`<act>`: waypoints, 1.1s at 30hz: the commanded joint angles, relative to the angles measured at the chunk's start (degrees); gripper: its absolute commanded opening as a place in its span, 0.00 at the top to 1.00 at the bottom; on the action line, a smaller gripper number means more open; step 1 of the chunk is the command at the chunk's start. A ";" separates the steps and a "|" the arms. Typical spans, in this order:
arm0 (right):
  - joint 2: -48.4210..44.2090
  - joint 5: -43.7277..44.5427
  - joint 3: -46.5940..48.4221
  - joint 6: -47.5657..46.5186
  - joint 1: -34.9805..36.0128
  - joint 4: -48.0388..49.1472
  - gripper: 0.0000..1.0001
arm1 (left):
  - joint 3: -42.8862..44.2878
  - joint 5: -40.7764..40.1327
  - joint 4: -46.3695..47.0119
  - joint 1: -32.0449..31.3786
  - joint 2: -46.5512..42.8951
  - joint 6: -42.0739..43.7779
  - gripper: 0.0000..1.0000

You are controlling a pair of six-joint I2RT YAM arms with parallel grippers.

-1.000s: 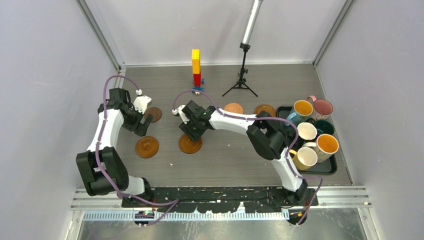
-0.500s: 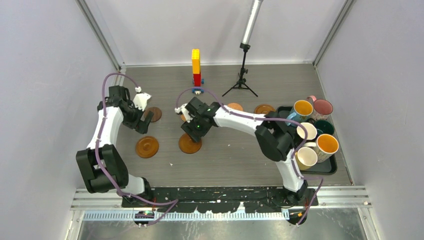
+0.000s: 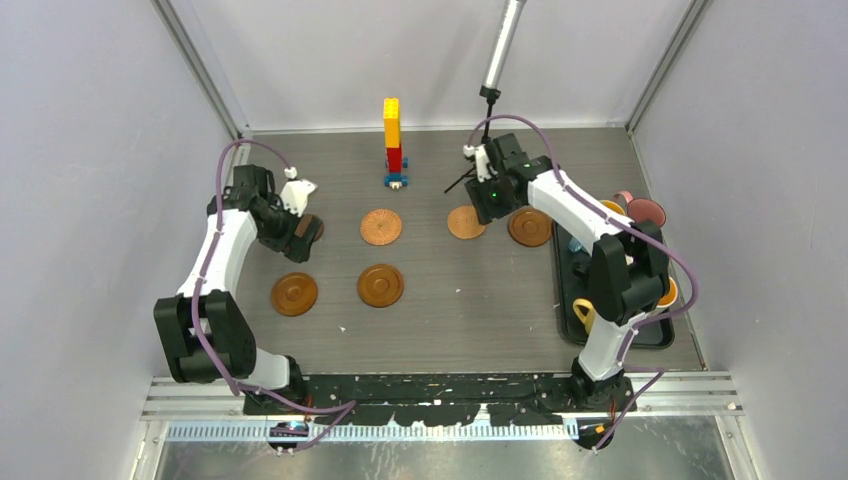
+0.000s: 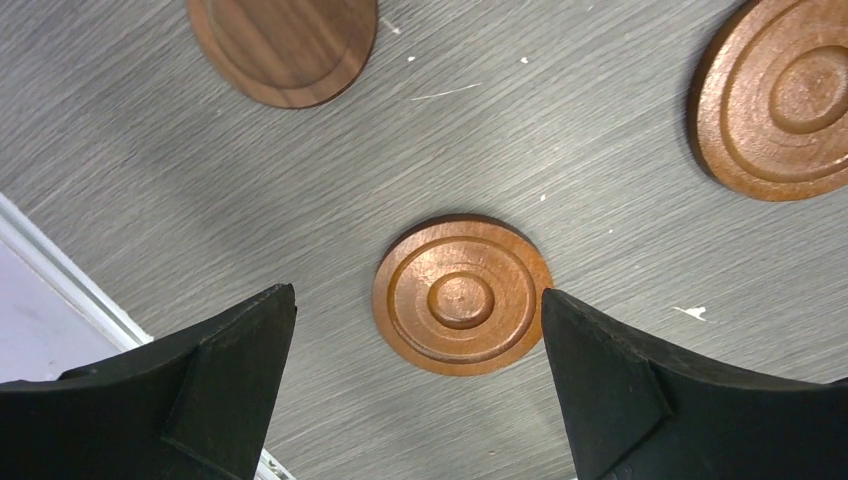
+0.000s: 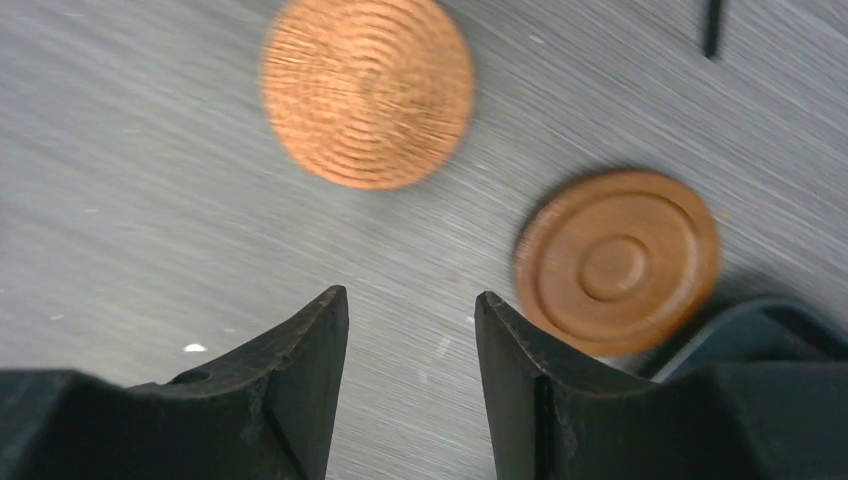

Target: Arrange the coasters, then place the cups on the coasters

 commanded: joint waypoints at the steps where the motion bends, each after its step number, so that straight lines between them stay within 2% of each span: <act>1: 1.53 6.62 0.58 -4.16 -4.75 -2.69 0.47 | 2.69 0.31 0.76 -1.45 0.36 -1.68 0.05; 7: 5.84 10.03 2.06 -7.46 -10.14 -2.92 0.53 | 3.46 -0.15 0.80 -2.08 1.45 -2.72 0.06; 13: 8.23 11.21 1.36 -9.52 -11.68 -1.44 0.59 | 3.58 -0.83 0.81 -2.47 1.62 -3.04 0.06; 22: 12.22 11.66 0.74 -11.76 -11.93 -0.13 0.78 | 4.36 -1.43 0.46 -3.03 1.95 -3.15 0.07; 33: 9.73 5.49 -5.71 -12.62 -11.27 -0.36 0.82 | 4.45 -1.72 -0.25 -3.14 0.80 -2.53 0.07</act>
